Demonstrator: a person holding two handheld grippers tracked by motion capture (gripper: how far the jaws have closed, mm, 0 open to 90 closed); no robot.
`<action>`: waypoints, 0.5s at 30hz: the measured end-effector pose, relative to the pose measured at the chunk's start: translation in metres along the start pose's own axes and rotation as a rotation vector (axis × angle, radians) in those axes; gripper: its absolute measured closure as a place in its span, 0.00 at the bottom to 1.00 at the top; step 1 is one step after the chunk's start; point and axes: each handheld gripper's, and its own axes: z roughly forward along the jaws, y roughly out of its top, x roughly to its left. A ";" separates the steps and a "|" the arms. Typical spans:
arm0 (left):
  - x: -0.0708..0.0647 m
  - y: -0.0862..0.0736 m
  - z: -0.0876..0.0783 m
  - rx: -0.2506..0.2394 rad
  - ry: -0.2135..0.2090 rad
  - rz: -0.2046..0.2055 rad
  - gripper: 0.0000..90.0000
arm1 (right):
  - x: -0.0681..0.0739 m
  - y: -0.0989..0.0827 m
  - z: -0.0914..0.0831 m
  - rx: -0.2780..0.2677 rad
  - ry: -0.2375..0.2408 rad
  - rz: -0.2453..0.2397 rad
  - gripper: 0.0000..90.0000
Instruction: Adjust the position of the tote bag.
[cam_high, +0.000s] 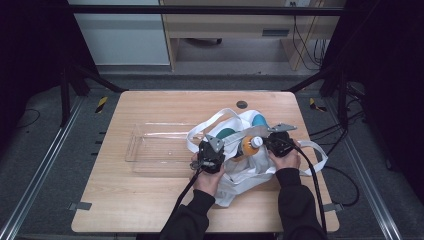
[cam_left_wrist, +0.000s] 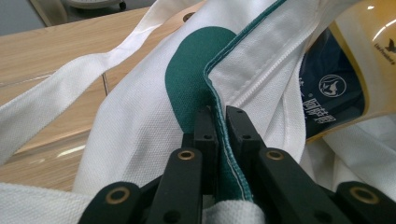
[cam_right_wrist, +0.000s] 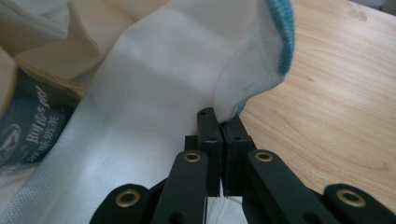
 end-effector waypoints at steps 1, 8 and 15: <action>0.000 0.000 0.000 0.001 0.000 0.002 0.93 | 0.000 0.000 0.001 0.006 0.003 0.004 0.99; -0.002 0.006 -0.004 -0.012 -0.007 0.004 0.76 | -0.003 -0.002 0.001 0.015 0.013 0.007 0.94; 0.012 0.017 -0.015 -0.032 -0.030 -0.004 0.68 | -0.012 0.000 -0.017 -0.047 0.016 0.036 0.81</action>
